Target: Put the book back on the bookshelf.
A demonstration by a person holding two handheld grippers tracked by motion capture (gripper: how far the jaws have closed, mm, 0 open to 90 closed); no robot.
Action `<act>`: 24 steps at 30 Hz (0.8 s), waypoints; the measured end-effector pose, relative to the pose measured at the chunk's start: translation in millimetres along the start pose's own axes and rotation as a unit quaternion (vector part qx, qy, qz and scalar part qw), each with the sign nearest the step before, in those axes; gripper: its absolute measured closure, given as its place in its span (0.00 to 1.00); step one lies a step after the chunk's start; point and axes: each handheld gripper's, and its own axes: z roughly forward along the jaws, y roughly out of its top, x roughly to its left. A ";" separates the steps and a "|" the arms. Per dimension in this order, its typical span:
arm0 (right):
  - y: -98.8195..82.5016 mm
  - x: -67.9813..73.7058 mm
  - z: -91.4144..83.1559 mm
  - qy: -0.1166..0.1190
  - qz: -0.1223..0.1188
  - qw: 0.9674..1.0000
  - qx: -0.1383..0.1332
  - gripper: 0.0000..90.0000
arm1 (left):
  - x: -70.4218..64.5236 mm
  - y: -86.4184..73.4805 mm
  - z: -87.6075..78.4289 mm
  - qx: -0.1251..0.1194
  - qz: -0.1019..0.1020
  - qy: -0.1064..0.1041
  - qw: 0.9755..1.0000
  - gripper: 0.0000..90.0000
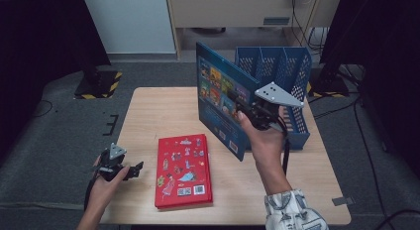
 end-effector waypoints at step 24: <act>8.7 -34.4 -43.0 -0.077 -0.014 0.997 0.002 0.92 | 1.2 -0.5 -0.4 0.004 0.002 0.008 1.000 0.04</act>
